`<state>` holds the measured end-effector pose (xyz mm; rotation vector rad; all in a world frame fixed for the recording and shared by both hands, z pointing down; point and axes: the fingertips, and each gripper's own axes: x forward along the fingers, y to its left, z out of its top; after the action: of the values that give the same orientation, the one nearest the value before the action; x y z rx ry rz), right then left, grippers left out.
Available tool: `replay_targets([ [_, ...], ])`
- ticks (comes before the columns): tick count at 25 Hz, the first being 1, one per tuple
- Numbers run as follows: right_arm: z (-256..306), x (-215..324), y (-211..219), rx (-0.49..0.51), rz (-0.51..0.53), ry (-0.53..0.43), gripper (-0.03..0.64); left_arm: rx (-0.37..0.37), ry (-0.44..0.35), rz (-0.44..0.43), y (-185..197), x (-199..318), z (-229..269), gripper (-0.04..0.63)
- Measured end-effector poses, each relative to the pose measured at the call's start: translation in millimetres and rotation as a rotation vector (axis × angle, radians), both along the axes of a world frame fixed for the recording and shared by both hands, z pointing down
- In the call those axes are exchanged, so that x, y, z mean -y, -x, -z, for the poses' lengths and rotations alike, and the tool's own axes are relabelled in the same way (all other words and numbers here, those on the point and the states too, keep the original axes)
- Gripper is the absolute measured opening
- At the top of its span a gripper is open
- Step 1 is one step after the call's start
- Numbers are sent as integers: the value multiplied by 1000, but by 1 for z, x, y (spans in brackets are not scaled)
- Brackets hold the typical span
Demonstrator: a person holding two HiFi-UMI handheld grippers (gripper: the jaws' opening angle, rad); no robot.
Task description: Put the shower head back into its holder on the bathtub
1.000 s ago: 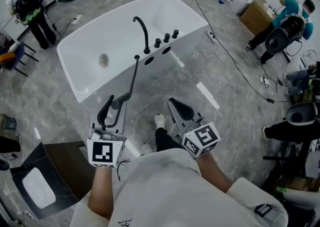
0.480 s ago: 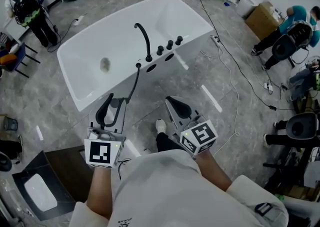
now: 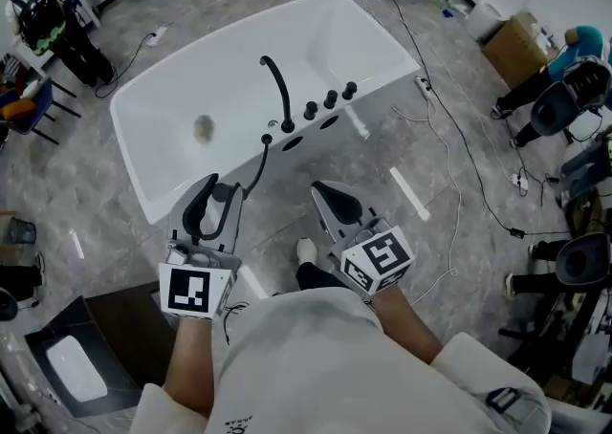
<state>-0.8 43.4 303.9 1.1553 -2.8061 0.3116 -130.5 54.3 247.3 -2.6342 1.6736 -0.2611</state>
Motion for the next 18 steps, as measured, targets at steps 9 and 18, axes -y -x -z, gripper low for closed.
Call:
replay_targets([
  [9,-2,52,-18,13,22,10,18,18,-2,23,-19,52,4,141],
  [18,-12,96,-35,33,57,23,18,28,-25,62,-35,94,8,141],
])
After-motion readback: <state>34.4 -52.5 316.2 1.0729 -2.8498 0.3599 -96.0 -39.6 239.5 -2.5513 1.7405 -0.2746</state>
